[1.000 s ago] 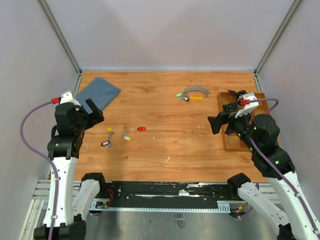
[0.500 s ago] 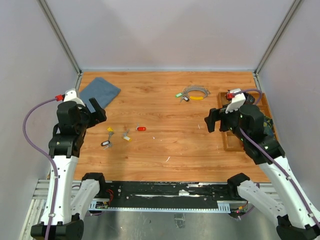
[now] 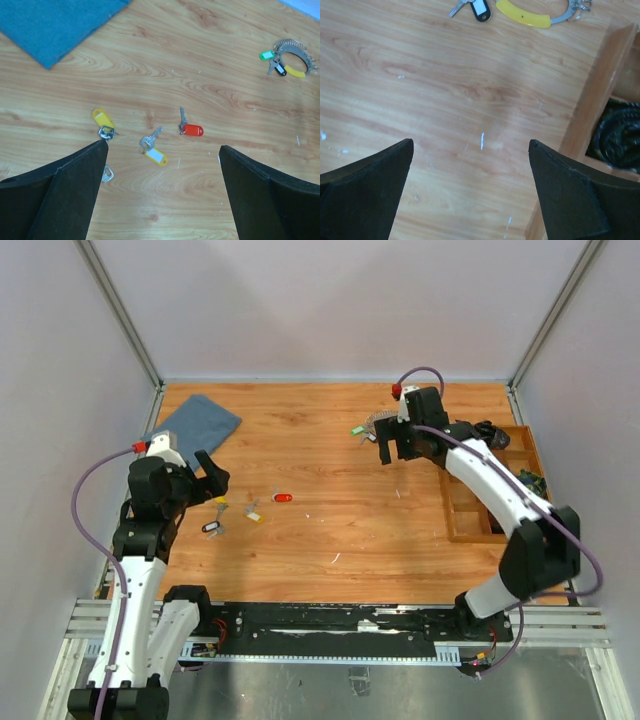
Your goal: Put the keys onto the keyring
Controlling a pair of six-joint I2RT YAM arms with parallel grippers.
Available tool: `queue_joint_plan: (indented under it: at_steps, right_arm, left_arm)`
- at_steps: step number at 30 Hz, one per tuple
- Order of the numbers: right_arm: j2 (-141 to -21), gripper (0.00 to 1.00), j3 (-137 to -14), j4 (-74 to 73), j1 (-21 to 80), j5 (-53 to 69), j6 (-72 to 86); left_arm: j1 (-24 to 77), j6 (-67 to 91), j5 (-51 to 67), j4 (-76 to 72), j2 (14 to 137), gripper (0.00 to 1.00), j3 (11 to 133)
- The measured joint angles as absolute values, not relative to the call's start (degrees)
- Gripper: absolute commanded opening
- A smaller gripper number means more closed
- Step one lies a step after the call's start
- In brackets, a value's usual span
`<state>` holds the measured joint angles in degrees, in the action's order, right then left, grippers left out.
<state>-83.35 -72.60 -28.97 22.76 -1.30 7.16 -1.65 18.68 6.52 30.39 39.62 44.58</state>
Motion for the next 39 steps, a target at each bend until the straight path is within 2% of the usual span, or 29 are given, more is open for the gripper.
queue_joint_plan:
  at_steps: [2,10,18,25,39]
  right_arm:
    - [-89.10,0.98,-75.48,-28.32,21.71,-0.84,7.20]
    - [-107.00,0.81,-87.42,-22.46,17.76,2.11,8.14]
    - [-122.28,0.87,-101.12,-20.14,14.04,7.99,8.32]
    - [-132.25,0.88,-110.17,-22.44,13.08,11.27,7.31]
    - [-135.92,0.90,-113.47,-25.63,13.10,17.61,7.03]
  left_arm:
    - [-1.65,18.74,7.25,29.56,39.68,1.00,43.53]
    - [-1.63,18.96,7.86,27.44,42.04,1.00,43.03]
    - [-1.63,19.25,7.86,27.07,42.92,1.00,43.03]
    - [-1.63,19.42,7.84,27.07,42.98,1.00,43.03]
    - [-1.63,19.57,7.81,27.07,43.05,1.00,43.03]
